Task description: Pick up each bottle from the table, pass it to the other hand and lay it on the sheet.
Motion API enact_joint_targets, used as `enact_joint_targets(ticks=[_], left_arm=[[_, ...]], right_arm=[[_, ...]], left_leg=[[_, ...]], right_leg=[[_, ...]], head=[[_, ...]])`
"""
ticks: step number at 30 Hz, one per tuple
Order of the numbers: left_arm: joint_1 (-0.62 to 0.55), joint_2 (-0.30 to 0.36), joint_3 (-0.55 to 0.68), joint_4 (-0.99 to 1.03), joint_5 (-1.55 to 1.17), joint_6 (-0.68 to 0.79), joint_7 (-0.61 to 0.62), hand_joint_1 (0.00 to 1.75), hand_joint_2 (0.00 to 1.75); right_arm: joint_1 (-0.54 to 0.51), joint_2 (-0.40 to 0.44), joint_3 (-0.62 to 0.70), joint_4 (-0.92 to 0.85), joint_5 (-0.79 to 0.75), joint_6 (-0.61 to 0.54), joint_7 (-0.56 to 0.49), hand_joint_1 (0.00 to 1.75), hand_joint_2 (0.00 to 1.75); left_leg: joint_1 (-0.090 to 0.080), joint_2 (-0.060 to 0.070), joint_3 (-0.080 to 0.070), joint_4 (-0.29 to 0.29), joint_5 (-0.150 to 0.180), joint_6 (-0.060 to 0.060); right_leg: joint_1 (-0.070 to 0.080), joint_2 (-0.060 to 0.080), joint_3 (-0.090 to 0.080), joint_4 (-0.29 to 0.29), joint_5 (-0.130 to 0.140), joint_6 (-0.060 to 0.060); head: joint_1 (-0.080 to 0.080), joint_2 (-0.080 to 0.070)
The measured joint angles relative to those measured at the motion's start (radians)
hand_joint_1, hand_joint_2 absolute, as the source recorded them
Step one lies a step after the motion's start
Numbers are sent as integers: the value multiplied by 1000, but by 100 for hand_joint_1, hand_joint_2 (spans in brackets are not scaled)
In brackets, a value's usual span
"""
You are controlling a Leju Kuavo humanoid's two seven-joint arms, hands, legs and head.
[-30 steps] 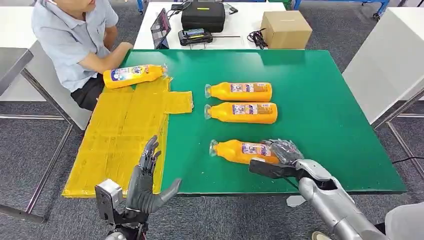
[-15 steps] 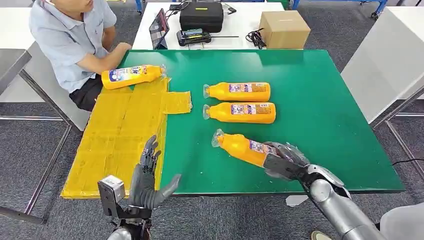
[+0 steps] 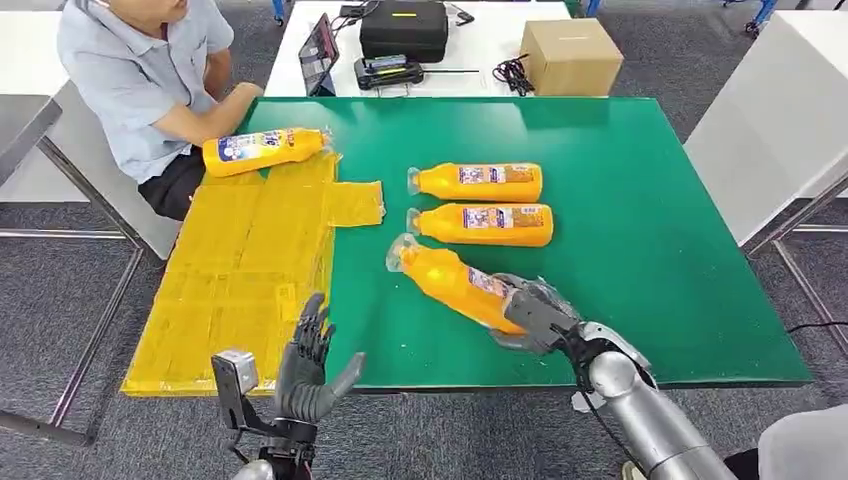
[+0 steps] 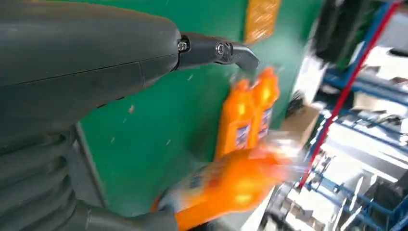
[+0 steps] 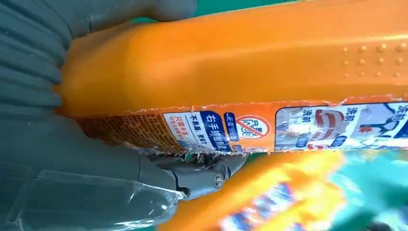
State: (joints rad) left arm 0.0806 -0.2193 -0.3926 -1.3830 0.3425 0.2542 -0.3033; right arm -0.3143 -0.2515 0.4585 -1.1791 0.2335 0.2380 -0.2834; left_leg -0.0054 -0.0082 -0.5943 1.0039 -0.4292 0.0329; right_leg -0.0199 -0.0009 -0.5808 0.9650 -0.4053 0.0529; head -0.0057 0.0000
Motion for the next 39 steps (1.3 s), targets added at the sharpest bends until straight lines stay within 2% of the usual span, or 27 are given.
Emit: enact_joint_targets(ticks=[6,12,29,39], left_arm=[[-39,-5,-28,65,38,-24,-20,0,175],[-76,-5,-58,104,31,-34,-45,0,175],[-131,-27,-54,136,45,-18,-95,0,175],[-137,-31,-27,120,155,-123,-73,0,175]], right_arm=[[-56,92,47,0,-36,18,-8,175,175],[-73,143,110,0,-51,-2,-10,175,175],[-61,198,220,13,-51,-21,-25,175,175],[-68,216,254,35,-61,-30,-34,175,175]], left_leg=[[0,-1,-2,0,0,0],[0,-2,-3,0,0,0],[0,-1,-5,0,0,0],[0,-1,-6,0,0,0]], right_leg=[[0,0,-2,0,0,0],[0,-1,-3,0,0,0],[0,0,-5,0,0,0],[0,0,-6,0,0,0]], head=[[0,0],[1,0],[1,0],[0,0]])
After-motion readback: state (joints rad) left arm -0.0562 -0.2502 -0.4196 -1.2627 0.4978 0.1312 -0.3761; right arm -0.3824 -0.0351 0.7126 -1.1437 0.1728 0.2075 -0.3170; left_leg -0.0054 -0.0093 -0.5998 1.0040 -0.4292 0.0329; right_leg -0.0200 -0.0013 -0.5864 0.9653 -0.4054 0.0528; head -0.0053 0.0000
